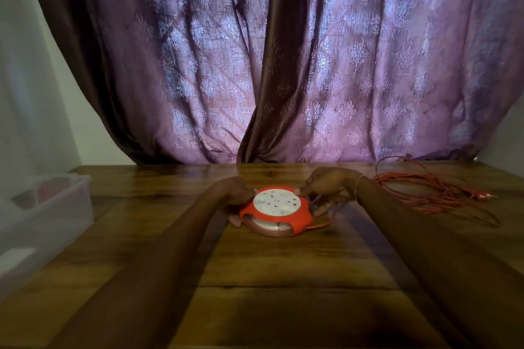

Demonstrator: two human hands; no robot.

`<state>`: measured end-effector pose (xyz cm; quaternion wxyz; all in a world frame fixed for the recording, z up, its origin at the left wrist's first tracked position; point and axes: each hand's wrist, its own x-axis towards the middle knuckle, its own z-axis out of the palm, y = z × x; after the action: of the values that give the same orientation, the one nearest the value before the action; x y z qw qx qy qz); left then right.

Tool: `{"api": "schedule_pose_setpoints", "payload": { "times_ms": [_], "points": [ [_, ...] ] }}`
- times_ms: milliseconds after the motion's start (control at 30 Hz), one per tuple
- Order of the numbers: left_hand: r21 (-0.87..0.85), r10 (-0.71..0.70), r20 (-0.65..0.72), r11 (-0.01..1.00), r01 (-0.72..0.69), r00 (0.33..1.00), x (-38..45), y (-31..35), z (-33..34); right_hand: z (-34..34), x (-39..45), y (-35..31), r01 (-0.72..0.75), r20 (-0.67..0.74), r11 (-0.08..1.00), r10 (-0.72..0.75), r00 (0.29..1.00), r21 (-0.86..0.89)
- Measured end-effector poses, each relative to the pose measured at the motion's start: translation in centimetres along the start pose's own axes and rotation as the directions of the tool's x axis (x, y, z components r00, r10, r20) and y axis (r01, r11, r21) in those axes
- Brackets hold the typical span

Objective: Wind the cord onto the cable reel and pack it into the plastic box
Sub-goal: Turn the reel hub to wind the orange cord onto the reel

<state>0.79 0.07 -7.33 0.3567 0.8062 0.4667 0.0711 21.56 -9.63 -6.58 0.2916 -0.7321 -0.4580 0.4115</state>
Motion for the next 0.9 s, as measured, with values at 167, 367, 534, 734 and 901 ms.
{"api": "schedule_pose_setpoints", "payload": {
  "times_ms": [167, 367, 534, 734, 901],
  "points": [
    [0.099, 0.224, -0.241, 0.974, -0.205, 0.944, 1.0, 0.6, -2.3, -1.6, 0.6, 0.3, 0.082, 0.014, 0.975, -0.087, 0.996, 0.208],
    [0.043, 0.407, -0.562, 0.884, -0.466, 0.720, 1.9, 2.8, -5.7, -4.5, 0.2, -1.8, 0.288, -0.138, 0.873, -0.254, 0.957, 0.394],
    [-0.147, 0.320, -0.723, 0.795, -0.589, 0.612, 2.7, 4.5, -6.7, -5.2, -0.4, -4.8, 0.461, -0.285, 0.754, -0.365, 0.886, 0.468],
    [-0.250, 0.272, -0.760, 0.716, -0.651, 0.590, 2.8, 6.2, -6.4, -5.5, -1.1, -7.9, 0.533, -0.309, 0.682, -0.434, 0.846, 0.501],
    [-0.179, 0.293, -0.794, 0.724, -0.666, 0.533, 3.3, 6.5, -6.9, -6.4, -1.2, -8.0, 0.586, -0.348, 0.714, -0.476, 0.808, 0.383]
  ]
}}
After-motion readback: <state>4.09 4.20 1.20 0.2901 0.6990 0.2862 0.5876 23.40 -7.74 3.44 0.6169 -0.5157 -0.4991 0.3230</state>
